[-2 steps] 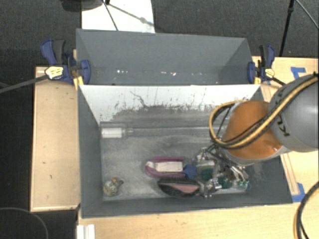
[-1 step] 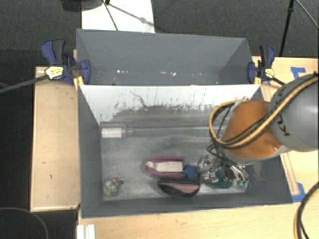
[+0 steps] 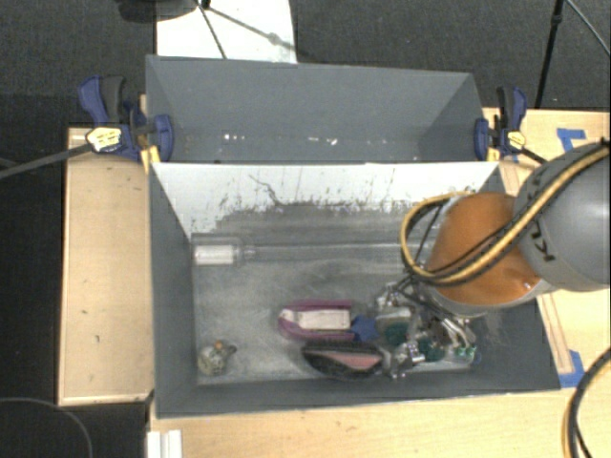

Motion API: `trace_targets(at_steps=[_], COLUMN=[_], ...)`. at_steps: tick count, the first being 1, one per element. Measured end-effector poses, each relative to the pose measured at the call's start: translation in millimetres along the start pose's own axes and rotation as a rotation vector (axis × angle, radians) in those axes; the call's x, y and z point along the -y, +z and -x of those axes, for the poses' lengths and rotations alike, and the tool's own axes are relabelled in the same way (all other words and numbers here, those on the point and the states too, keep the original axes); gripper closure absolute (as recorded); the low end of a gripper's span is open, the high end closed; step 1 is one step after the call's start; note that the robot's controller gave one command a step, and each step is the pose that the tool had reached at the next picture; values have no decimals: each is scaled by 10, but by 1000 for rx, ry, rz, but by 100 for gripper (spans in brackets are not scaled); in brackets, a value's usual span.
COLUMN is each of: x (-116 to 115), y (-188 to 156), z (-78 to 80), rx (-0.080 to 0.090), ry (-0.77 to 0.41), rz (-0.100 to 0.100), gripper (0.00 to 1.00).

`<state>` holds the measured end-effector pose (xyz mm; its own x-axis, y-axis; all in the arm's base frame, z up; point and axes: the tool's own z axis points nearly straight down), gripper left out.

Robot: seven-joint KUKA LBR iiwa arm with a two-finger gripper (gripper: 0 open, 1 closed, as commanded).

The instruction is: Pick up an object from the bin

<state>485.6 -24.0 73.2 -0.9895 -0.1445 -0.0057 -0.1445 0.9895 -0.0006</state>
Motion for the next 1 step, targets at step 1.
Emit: trace_targets(at_steps=[1], x=[1], y=[-10], z=[12], rx=[4], ry=[-1], rz=[-1], gripper=[100])
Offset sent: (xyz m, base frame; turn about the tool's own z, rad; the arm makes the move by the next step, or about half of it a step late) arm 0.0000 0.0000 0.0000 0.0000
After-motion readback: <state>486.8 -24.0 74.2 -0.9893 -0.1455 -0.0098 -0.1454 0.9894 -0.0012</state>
